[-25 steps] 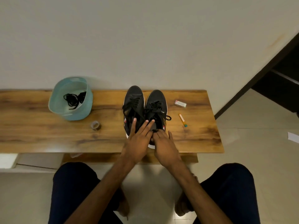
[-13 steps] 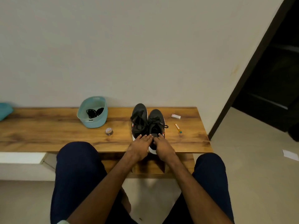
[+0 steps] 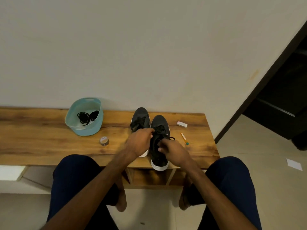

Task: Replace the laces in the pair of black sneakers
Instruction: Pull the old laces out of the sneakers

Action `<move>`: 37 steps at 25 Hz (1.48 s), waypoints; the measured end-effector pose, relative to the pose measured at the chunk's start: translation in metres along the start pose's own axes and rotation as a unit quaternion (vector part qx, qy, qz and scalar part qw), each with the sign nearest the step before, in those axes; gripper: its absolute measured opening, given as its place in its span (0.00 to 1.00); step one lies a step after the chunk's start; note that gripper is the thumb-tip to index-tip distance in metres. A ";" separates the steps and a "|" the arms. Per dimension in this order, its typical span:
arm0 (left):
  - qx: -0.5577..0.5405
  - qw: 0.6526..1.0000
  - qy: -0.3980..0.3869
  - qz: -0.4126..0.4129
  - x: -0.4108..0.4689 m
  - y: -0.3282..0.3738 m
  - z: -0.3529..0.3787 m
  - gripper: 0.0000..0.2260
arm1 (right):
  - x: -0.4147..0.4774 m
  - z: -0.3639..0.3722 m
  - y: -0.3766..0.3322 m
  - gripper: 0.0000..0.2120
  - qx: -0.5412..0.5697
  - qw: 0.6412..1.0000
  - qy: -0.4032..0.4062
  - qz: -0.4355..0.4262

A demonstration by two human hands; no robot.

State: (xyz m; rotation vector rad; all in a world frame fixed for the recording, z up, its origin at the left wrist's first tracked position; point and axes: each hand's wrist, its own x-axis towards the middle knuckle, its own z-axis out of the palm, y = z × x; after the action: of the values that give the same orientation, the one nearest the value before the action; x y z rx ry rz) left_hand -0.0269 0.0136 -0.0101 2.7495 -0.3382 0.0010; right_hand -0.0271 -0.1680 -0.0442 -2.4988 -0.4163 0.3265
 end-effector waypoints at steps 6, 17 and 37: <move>0.000 0.998 -0.047 -0.036 0.060 -0.024 0.009 0.11 | 0.066 -0.052 0.028 0.07 0.040 0.998 0.029 0.025; -0.069 0.994 -0.066 -0.050 0.094 -0.022 0.019 0.04 | 0.094 -0.048 0.019 0.07 -0.058 0.996 -0.062 0.030; -0.263 0.951 -0.105 -0.124 0.088 -0.017 0.024 0.10 | 0.083 -0.080 0.043 0.19 0.193 0.952 0.189 0.146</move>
State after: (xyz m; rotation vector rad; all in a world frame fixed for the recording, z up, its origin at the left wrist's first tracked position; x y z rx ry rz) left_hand 0.0612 -0.0004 -0.0342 2.2421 -0.0322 -0.3931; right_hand 0.0843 -0.2122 -0.0168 -2.1610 0.1636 0.0282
